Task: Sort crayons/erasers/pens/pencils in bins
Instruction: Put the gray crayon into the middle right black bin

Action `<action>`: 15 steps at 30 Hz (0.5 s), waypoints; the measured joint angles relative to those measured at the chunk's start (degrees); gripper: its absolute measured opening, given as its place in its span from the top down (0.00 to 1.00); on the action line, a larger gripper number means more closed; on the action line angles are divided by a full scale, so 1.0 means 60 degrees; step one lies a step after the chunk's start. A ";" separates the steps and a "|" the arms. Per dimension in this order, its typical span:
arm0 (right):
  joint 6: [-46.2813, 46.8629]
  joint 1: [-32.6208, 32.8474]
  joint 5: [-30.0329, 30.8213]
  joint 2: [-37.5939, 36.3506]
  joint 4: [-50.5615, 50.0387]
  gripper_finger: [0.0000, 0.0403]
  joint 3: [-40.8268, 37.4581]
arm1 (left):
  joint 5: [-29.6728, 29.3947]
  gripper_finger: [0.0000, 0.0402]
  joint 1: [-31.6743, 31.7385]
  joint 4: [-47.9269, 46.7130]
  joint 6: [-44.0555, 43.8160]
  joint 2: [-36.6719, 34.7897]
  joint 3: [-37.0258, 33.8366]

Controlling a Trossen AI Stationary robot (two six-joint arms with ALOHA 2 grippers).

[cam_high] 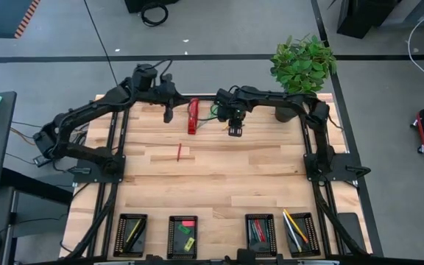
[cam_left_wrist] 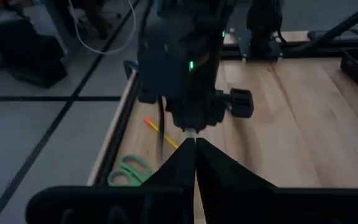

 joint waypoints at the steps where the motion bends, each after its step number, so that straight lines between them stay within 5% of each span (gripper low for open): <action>1: -0.0075 -0.0031 0.0006 0.0038 -0.0061 0.71 0.0002 | 0.0004 0.94 0.0042 -0.0030 0.0017 -0.0099 0.0000; 15: 0.0244 -0.0345 -0.0438 0.0153 -0.0888 0.71 -0.0313 | 0.0004 0.95 0.0330 -0.0612 0.0273 -0.0197 0.0004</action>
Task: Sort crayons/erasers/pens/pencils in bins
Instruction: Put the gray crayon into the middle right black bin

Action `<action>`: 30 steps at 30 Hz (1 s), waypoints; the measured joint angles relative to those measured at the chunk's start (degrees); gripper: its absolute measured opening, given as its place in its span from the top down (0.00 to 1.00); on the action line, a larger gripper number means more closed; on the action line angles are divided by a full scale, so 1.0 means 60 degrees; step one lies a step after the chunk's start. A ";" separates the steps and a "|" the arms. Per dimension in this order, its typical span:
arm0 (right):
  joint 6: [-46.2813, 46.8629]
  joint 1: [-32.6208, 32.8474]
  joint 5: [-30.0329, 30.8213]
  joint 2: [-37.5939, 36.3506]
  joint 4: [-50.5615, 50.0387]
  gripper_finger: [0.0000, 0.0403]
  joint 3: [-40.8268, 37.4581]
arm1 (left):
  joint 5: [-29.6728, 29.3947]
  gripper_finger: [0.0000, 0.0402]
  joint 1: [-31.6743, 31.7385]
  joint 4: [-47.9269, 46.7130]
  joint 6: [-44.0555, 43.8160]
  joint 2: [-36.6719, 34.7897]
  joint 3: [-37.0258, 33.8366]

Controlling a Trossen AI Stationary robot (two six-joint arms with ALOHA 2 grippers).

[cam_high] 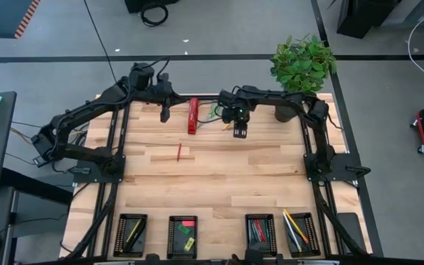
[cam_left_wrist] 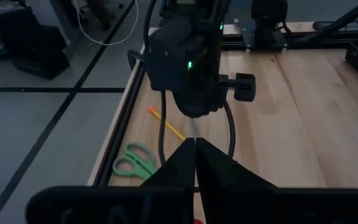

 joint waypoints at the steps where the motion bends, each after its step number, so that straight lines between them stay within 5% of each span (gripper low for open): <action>1: 0.0002 0.0000 0.0079 0.0006 0.0021 0.71 -0.0148 | 0.0000 0.94 0.0000 0.0006 0.0082 -0.0001 0.0000; 30: 0.0444 0.0117 0.0561 0.0072 0.1884 0.75 -0.1383 | -0.0069 0.96 0.0000 0.0208 0.0209 0.0010 0.0000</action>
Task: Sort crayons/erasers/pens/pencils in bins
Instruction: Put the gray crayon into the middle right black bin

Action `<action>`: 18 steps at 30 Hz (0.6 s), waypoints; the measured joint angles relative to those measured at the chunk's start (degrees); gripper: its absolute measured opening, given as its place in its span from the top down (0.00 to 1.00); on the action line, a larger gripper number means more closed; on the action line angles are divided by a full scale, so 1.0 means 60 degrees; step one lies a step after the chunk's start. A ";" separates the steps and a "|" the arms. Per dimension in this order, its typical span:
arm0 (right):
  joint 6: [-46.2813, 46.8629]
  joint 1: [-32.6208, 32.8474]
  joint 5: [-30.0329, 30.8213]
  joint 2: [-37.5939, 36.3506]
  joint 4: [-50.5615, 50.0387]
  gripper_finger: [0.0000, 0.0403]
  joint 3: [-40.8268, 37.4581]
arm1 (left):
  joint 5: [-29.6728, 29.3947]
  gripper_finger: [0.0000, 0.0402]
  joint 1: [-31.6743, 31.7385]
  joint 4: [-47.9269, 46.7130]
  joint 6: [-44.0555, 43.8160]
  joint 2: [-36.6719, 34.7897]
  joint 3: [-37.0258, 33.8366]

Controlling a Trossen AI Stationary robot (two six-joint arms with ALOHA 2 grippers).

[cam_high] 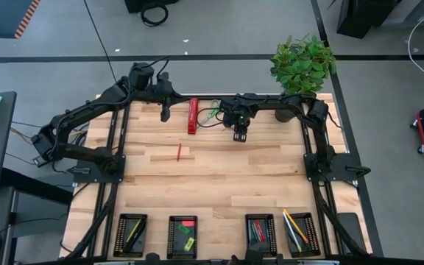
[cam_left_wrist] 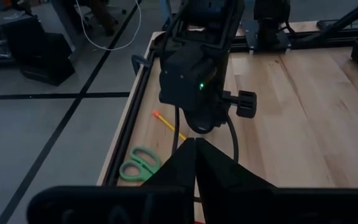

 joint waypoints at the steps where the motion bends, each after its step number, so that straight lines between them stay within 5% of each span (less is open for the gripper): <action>1: -0.0003 0.0005 -0.0001 0.0000 0.0000 0.76 -0.0004 | 0.0000 0.95 0.0000 0.0006 0.0000 0.0000 0.0000; 10: -0.0186 0.0217 0.0106 0.0004 0.0021 0.94 -0.0013 | 0.0000 0.96 0.0000 0.0002 0.0071 0.0004 0.0000; 18: 0.0319 0.0397 0.0026 -0.0438 -0.0610 0.98 0.0348 | -0.0004 0.95 0.0000 0.0012 0.0080 0.0004 0.0000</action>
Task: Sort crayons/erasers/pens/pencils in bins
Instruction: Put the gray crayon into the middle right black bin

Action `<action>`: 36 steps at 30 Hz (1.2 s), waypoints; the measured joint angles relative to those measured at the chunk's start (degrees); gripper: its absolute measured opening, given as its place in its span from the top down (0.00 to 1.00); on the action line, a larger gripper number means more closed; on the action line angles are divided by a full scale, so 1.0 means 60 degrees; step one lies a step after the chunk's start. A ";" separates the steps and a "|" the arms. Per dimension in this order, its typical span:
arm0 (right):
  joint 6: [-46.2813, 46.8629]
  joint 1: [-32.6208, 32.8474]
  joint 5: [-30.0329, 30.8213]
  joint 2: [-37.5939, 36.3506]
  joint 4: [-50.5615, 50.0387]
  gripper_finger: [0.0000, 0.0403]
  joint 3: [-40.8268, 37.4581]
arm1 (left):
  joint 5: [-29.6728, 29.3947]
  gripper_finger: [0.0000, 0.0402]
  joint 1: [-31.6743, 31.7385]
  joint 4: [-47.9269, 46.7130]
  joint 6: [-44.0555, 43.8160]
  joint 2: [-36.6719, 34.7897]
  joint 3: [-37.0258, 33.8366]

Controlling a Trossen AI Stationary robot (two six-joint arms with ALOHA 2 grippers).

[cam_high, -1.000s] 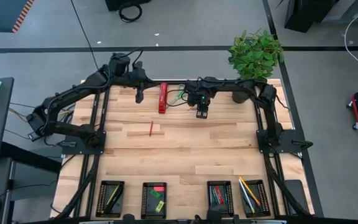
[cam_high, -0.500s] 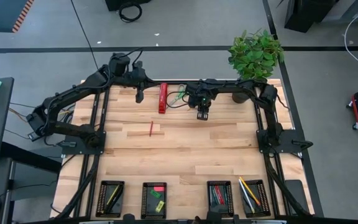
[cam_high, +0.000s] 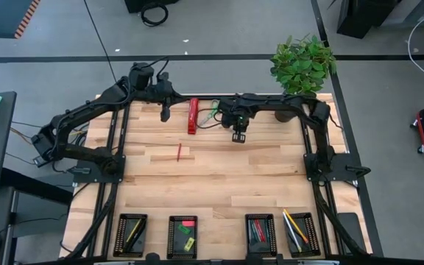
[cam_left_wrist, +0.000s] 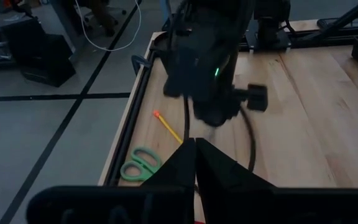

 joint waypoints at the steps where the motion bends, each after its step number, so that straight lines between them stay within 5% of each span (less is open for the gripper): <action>1: 0.0103 0.0064 -0.0003 -0.0183 -0.0113 0.98 0.0016 | 0.0001 0.95 0.0000 0.0001 0.0000 0.0000 0.0000; 11: 0.2013 0.1222 -0.0037 -0.2616 -0.2016 0.98 0.0056 | 0.0000 0.97 0.0000 0.0059 0.0002 0.0000 0.0000; 20: 0.5283 0.3774 -0.0291 -0.3330 -0.3336 0.98 0.0053 | 0.0004 0.96 -0.0004 0.0271 -0.0157 0.0000 0.0000; 26: 0.5716 0.4022 0.0168 -0.2995 -0.0889 0.94 -0.0302 | -0.0003 0.96 -0.0142 0.0291 -0.0656 0.0000 0.0000; 36: 0.4558 0.2921 -0.0342 -0.2778 0.2492 0.71 -0.2526 | -0.0066 0.94 -0.0801 -0.0174 -0.0683 0.0288 -0.0011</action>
